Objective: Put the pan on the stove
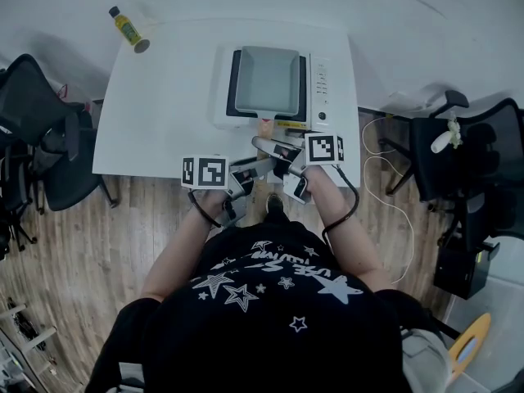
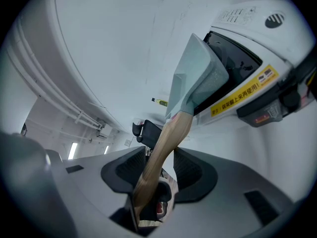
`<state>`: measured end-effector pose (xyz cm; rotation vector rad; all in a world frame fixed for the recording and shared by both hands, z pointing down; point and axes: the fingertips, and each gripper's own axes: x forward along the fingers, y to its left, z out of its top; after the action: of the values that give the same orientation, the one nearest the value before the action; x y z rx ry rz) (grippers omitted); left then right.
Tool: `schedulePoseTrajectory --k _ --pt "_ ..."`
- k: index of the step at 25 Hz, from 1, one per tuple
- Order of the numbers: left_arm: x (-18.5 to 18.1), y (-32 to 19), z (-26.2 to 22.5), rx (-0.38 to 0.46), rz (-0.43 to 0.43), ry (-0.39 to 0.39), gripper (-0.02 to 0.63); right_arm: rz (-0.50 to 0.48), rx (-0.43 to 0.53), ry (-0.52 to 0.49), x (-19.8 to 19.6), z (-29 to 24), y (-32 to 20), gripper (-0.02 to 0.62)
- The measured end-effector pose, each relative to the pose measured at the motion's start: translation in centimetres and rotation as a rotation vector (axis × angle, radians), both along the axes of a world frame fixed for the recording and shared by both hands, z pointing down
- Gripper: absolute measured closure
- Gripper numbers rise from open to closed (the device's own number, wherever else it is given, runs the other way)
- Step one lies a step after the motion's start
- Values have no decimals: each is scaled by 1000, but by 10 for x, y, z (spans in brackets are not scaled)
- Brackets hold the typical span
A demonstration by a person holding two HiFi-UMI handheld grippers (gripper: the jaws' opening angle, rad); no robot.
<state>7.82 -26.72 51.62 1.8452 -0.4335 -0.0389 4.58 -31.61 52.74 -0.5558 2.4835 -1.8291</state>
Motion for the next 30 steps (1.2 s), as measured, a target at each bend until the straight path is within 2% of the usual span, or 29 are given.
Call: schedulePoseTrajectory --k 8,12,15,17,20,26,30 --pt "-4 2 -2 -3 -20 27 446 72 -16 -39 6 -2 -1 423" --pt "-7 5 -7 14 -18 44 446 98 -2 -10 10 -1 2 390" --pt "-8 9 -7 20 -8 36 441 91 61 -25 7 -8 4 373" --pt "-8 11 -7 20 0 37 439 121 21 -32 8 -8 9 367" --pt "-10 15 -9 18 7 53 430 154 -3 -6 12 -6 14 365" --pt "-21 26 -11 4 10 62 379 209 40 47 21 -11 18 365" --pt "-35 30 -11 24 14 38 379 300 58 80 27 -14 18 365"
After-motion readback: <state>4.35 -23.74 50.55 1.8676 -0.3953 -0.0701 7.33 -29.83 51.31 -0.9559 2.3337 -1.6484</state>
